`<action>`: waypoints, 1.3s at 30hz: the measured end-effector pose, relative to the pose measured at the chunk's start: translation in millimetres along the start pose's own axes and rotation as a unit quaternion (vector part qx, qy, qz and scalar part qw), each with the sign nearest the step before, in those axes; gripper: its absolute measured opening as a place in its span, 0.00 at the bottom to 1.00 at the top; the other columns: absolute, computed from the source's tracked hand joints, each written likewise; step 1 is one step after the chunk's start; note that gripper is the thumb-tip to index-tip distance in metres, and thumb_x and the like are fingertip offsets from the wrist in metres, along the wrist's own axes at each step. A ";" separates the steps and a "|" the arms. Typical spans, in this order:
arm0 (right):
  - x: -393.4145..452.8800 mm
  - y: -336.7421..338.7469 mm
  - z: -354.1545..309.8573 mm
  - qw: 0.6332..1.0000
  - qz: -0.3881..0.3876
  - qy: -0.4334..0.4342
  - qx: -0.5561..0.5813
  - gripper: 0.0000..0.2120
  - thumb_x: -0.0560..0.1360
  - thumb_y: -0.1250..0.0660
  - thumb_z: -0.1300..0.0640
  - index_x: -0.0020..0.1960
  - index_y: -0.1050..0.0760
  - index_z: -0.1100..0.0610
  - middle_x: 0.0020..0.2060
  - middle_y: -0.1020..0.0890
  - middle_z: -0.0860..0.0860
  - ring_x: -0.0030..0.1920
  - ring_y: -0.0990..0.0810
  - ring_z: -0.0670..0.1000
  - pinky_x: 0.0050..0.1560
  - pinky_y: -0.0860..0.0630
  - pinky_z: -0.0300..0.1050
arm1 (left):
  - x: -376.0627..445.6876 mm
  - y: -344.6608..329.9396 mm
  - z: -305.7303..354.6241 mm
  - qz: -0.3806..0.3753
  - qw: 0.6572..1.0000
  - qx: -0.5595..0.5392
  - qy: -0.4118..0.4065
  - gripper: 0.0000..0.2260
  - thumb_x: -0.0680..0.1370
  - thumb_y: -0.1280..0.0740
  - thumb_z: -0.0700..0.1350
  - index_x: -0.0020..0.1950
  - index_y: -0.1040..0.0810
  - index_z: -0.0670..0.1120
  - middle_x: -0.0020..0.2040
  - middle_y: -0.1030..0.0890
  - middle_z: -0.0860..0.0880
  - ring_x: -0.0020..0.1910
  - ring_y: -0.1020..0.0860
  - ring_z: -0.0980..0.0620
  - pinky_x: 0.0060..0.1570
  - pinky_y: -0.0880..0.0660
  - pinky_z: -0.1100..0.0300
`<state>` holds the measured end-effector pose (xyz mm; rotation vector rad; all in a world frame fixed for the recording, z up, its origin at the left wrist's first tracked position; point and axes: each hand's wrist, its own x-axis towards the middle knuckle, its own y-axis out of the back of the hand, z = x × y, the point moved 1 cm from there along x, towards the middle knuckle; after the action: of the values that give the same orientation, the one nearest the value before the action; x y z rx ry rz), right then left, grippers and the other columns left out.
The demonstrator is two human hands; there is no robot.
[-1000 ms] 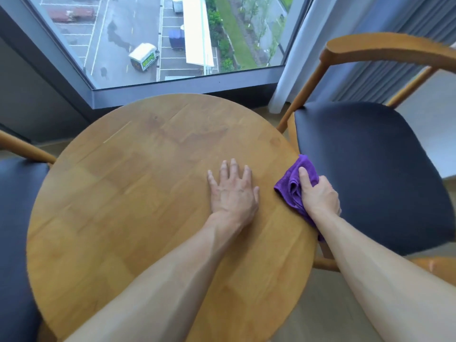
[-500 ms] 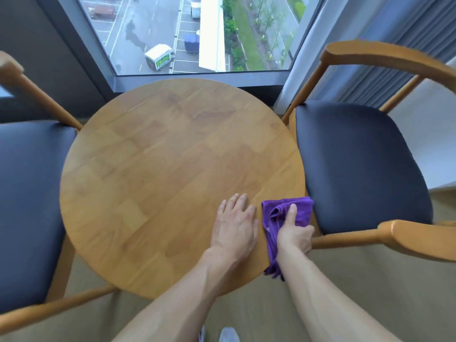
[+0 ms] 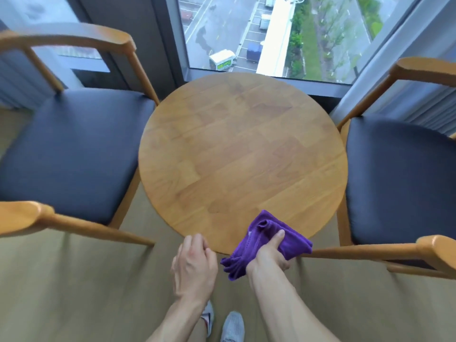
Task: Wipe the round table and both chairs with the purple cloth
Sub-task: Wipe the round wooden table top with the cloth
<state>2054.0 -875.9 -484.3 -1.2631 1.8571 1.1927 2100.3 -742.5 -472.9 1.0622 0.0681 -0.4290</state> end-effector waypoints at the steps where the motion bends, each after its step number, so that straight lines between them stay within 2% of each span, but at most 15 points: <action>1: -6.8 -0.4 5.6 1.000 -0.005 -0.012 -0.009 0.37 0.74 0.33 0.35 0.71 0.36 0.60 0.66 0.25 0.59 0.62 0.24 0.64 0.58 0.28 0.60 | -6.1 0.5 -7.9 -0.013 1.000 -0.001 0.026 0.08 0.76 0.37 0.43 0.41 0.34 0.50 0.40 0.30 0.52 0.44 0.27 0.46 0.44 0.31 0.51; 4: -23.5 -5.8 28.1 0.998 -0.035 -0.039 -0.037 0.39 0.73 0.34 0.33 0.68 0.33 0.64 0.63 0.23 0.62 0.59 0.22 0.65 0.52 0.27 0.57 | -16.5 2.1 -20.5 -0.034 0.998 -0.007 0.058 0.06 0.78 0.38 0.45 0.42 0.33 0.50 0.43 0.28 0.52 0.48 0.26 0.45 0.46 0.31 0.51; 8: -45.2 -22.9 59.7 0.984 -0.125 -0.117 -0.048 0.31 0.73 0.34 0.33 0.52 0.30 0.62 0.50 0.21 0.59 0.42 0.20 0.60 0.47 0.21 0.56 | -8.0 6.2 -34.9 -0.016 0.978 -0.146 0.149 0.04 0.80 0.36 0.45 0.49 0.29 0.46 0.48 0.21 0.45 0.52 0.24 0.41 0.47 0.33 0.53; 10: -57.8 -34.7 73.9 0.972 -0.168 -0.158 -0.039 0.33 0.70 0.30 0.32 0.55 0.29 0.62 0.51 0.19 0.59 0.44 0.17 0.61 0.48 0.18 0.58 | 0.0 14.3 -43.9 0.008 0.946 -0.238 0.221 0.07 0.79 0.32 0.47 0.53 0.27 0.47 0.50 0.20 0.47 0.53 0.22 0.43 0.49 0.32 0.55; 12: -58.2 -46.1 89.9 0.962 -0.183 -0.191 -0.071 0.42 0.64 0.28 0.29 0.63 0.28 0.60 0.54 0.18 0.60 0.45 0.16 0.61 0.38 0.16 0.54 | 7.7 24.1 -50.2 0.029 0.914 -0.298 0.274 0.13 0.77 0.28 0.48 0.57 0.27 0.47 0.51 0.20 0.48 0.51 0.22 0.48 0.50 0.32 0.58; 15: -67.9 -50.7 91.6 0.957 -0.172 -0.211 -0.100 0.40 0.62 0.29 0.26 0.59 0.23 0.56 0.43 0.16 0.54 0.37 0.17 0.57 0.28 0.23 0.47 | 21.3 28.1 -56.9 0.015 0.886 -0.327 0.328 0.20 0.73 0.24 0.55 0.54 0.24 0.43 0.50 0.19 0.48 0.50 0.21 0.48 0.50 0.29 0.57; 17: -71.6 -52.4 90.2 0.956 -0.172 -0.210 -0.113 0.37 0.64 0.31 0.25 0.57 0.21 0.56 0.36 0.17 0.54 0.30 0.18 0.55 0.30 0.26 0.49 | 30.4 26.4 -54.1 -0.044 0.855 -0.385 0.344 0.19 0.69 0.23 0.58 0.48 0.19 0.45 0.46 0.15 0.47 0.49 0.17 0.46 0.53 0.22 0.52; 20: -72.3 -50.4 93.1 0.952 -0.186 -0.197 -0.141 0.39 0.63 0.33 0.23 0.56 0.20 0.56 0.38 0.15 0.54 0.33 0.17 0.56 0.33 0.25 0.51 | 38.9 25.5 -41.9 -0.087 0.810 -0.458 0.357 0.10 0.71 0.22 0.50 0.43 0.19 0.48 0.45 0.14 0.46 0.45 0.15 0.46 0.55 0.19 0.47; 23: -69.5 -48.2 97.2 0.949 -0.183 -0.204 -0.155 0.40 0.61 0.32 0.22 0.55 0.19 0.56 0.42 0.14 0.55 0.37 0.17 0.57 0.33 0.24 0.50 | 43.3 25.3 -31.6 -0.103 0.759 -0.509 0.393 0.08 0.74 0.23 0.45 0.46 0.21 0.45 0.45 0.16 0.44 0.43 0.16 0.47 0.50 0.19 0.51; 25: -72.0 -46.9 95.4 0.949 -0.191 -0.203 -0.148 0.38 0.62 0.32 0.23 0.53 0.18 0.57 0.39 0.14 0.56 0.32 0.16 0.56 0.30 0.24 0.47 | 44.8 21.8 -28.0 -0.117 0.738 -0.524 0.409 0.11 0.74 0.24 0.47 0.50 0.20 0.42 0.48 0.15 0.41 0.46 0.16 0.44 0.49 0.18 0.50; 27: -74.6 -43.9 91.8 0.950 -0.197 -0.190 -0.151 0.34 0.65 0.32 0.25 0.49 0.19 0.57 0.30 0.16 0.55 0.26 0.18 0.54 0.29 0.25 0.45 | 44.9 15.4 -28.2 -0.135 0.750 -0.500 0.412 0.14 0.75 0.25 0.51 0.51 0.20 0.42 0.48 0.15 0.42 0.46 0.16 0.43 0.49 0.18 0.51; 30: -76.4 -38.4 85.3 0.939 -0.218 -0.174 -0.204 0.33 0.70 0.36 0.26 0.43 0.21 0.57 0.22 0.19 0.53 0.25 0.19 0.52 0.32 0.24 0.45 | 46.9 5.8 -27.5 -0.121 0.777 -0.468 0.404 0.17 0.75 0.28 0.57 0.50 0.20 0.42 0.46 0.16 0.43 0.41 0.16 0.45 0.47 0.19 0.53; 33: -72.9 -34.3 79.3 0.923 -0.230 -0.136 -0.278 0.33 0.73 0.40 0.28 0.44 0.21 0.60 0.31 0.18 0.52 0.32 0.18 0.53 0.43 0.18 0.47 | 50.0 0.3 -24.7 -0.093 0.798 -0.445 0.396 0.22 0.76 0.30 0.58 0.57 0.21 0.40 0.50 0.16 0.42 0.46 0.16 0.42 0.51 0.18 0.48; 36: -71.9 -27.6 68.2 0.887 -0.261 -0.107 -0.365 0.33 0.78 0.42 0.33 0.49 0.21 0.65 0.44 0.16 0.56 0.39 0.18 0.54 0.48 0.20 0.49 | 52.8 -0.9 -21.3 -0.065 0.802 -0.447 0.391 0.26 0.75 0.31 0.60 0.61 0.24 0.40 0.55 0.18 0.43 0.51 0.17 0.41 0.54 0.19 0.48; 39: -71.4 -24.7 54.2 0.828 -0.305 -0.073 -0.465 0.31 0.81 0.47 0.37 0.50 0.20 0.64 0.44 0.15 0.55 0.40 0.17 0.52 0.50 0.22 0.49 | 57.8 -3.2 -27.0 -0.042 0.815 -0.438 0.377 0.36 0.66 0.33 0.67 0.63 0.27 0.43 0.58 0.20 0.46 0.54 0.19 0.42 0.58 0.22 0.45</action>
<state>2103.0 -802.0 -456.1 -1.9724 0.5650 1.7801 2156.1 -738.5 -503.8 0.2432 0.9415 0.0057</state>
